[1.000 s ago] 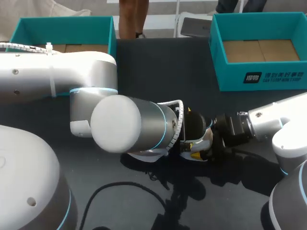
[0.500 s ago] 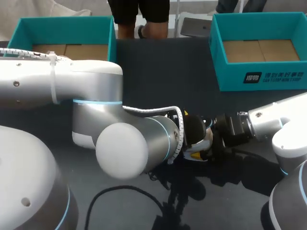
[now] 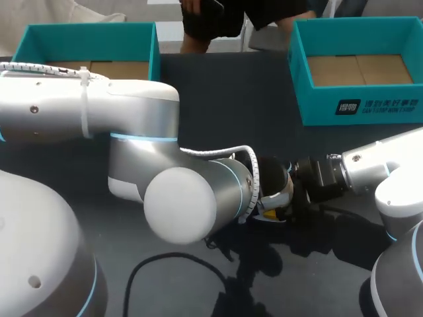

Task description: Take the shoe out of the shoebox, open the shoe tongue, remove and reinsert the insole, then place the shoe into the shoebox

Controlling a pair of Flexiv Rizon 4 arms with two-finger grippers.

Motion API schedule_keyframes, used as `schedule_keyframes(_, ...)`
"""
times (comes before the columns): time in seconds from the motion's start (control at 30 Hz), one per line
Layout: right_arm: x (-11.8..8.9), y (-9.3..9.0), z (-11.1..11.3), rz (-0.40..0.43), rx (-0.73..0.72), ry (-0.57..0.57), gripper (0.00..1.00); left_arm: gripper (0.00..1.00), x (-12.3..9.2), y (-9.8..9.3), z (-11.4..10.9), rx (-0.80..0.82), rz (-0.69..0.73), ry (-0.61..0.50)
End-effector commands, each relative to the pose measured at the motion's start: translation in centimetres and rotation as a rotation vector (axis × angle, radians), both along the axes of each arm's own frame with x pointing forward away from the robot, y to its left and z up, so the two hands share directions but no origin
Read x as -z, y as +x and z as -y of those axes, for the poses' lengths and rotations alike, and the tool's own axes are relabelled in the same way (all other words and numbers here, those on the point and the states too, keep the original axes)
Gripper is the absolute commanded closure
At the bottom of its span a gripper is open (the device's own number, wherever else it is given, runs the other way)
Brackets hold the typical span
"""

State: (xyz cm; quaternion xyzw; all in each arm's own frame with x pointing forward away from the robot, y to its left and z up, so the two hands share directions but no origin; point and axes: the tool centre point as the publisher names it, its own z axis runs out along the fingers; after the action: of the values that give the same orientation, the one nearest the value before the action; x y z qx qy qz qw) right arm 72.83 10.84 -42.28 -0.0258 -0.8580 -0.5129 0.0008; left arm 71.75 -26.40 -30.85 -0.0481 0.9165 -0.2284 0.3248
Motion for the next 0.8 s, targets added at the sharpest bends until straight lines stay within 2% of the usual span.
schedule_keyframes(0.03,0.0,0.0,-0.1,0.000,0.001,-0.004,1.00,1.00,0.2,0.3,0.2,-0.001,-0.014,0.008)
schedule_keyframes(0.2,0.0,0.0,-0.1,0.000,0.001,-0.004,1.00,1.00,-0.8,-0.1,-0.6,0.025,-0.044,0.003)
schedule_keyframes(0.43,0.0,0.0,-0.1,0.000,0.001,-0.004,1.00,1.00,-3.9,-0.5,-1.8,0.052,-0.103,-0.025)
schedule_keyframes(0.6,0.0,0.0,-0.1,0.000,0.001,-0.004,1.00,1.00,-4.6,-0.1,-1.9,0.069,-0.193,-0.012)
schedule_keyframes(0.8,0.0,0.0,-0.1,0.000,0.001,-0.004,1.00,1.00,-5.8,-0.4,-1.3,0.099,-0.215,-0.041)
